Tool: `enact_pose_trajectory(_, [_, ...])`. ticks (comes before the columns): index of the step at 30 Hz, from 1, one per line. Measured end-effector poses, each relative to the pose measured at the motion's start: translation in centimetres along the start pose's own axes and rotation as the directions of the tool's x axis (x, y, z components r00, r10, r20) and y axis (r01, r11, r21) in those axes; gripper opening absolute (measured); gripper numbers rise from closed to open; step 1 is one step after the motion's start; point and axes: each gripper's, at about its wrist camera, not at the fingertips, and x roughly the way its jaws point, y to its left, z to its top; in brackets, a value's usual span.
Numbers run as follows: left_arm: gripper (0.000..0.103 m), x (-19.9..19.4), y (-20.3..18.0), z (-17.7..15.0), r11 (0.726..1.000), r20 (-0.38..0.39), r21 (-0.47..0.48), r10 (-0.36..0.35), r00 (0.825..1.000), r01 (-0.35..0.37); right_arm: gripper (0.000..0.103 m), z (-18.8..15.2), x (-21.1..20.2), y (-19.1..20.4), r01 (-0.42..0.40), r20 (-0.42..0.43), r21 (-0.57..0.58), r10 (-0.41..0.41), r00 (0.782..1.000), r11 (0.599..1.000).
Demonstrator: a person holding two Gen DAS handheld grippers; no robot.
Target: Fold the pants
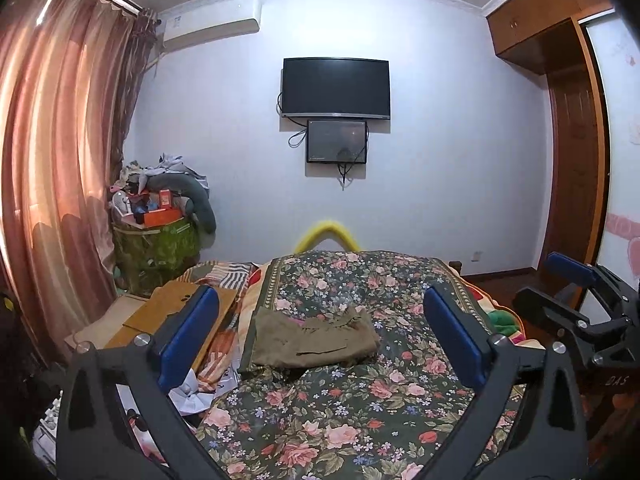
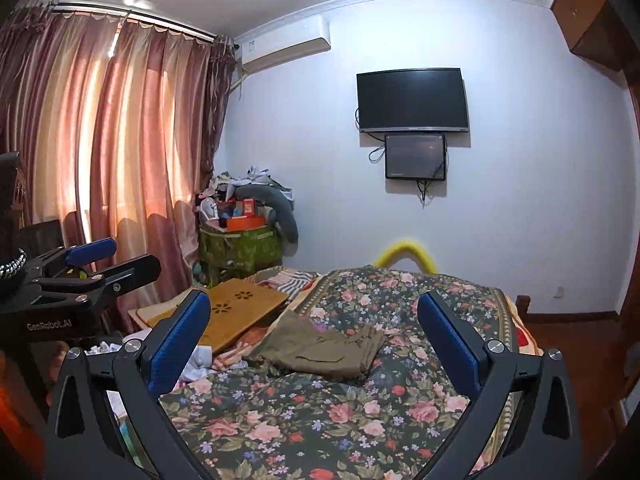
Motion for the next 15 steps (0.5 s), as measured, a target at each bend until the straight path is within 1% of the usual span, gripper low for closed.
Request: enact_pose_trajectory(15, [0.103,0.25,-0.53,-0.52,1.000,0.000,0.012,0.019,1.000,-0.019,0.103,-0.46,-0.37,-0.18,0.017,-0.008,0.024,-0.017,1.000,1.000])
